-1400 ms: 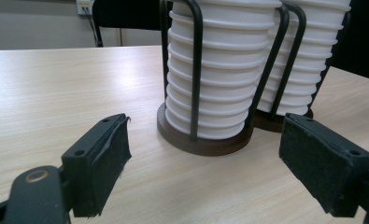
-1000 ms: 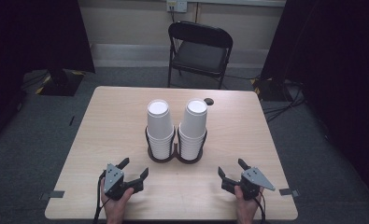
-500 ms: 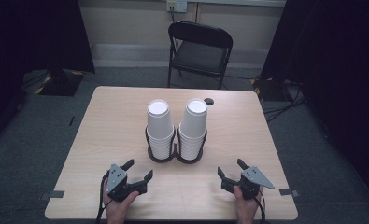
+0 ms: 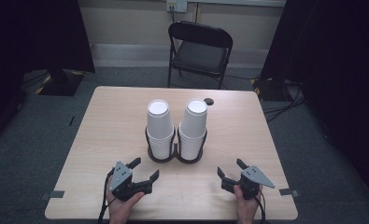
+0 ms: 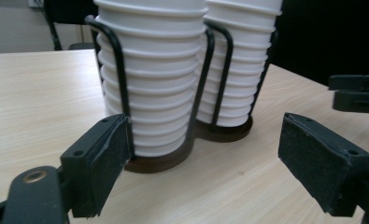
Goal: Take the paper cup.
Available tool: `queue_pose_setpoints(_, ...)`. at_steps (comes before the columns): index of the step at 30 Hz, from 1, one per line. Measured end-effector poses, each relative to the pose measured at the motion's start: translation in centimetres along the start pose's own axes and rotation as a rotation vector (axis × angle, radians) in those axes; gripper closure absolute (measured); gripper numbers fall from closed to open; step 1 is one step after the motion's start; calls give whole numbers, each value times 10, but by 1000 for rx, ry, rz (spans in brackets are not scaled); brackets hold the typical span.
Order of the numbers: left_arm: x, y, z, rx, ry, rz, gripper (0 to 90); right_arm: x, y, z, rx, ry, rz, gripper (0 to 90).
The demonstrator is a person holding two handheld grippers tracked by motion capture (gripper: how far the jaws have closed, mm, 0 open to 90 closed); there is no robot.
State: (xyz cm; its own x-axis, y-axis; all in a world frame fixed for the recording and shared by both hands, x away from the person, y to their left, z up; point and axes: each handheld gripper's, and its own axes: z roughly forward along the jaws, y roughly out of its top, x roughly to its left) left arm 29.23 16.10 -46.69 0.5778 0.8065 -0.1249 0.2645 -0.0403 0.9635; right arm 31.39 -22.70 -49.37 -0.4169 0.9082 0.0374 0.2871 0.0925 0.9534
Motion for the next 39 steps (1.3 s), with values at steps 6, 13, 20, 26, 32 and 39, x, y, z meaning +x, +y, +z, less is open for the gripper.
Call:
queue_pose_setpoints(6, -8, 7, 2, 7, -31, 22, 173, 0, 0, 0, -1, -1, -3, 145)
queue_pose_setpoints(13, -16, 19, 6, 4, -72, 39, 180, 0, 0, 0, -3, 0, -5, 145)
queue_pose_setpoints(20, -22, 28, 9, -2, -99, 64, 209, 0, 0, 0, -3, -1, -3, 146)
queue_pose_setpoints(26, -27, 36, 15, 8, -148, 99, 243, 0, 0, 0, 2, -1, -5, 146)
queue_pose_setpoints(32, -34, 46, 24, 25, -170, 141, 210, 0, 0, 0, 0, 2, -1, 146)
queue_pose_setpoints(39, -40, 63, 36, 12, -211, 133, 173, 0, 0, 0, 0, 2, 0, 146)
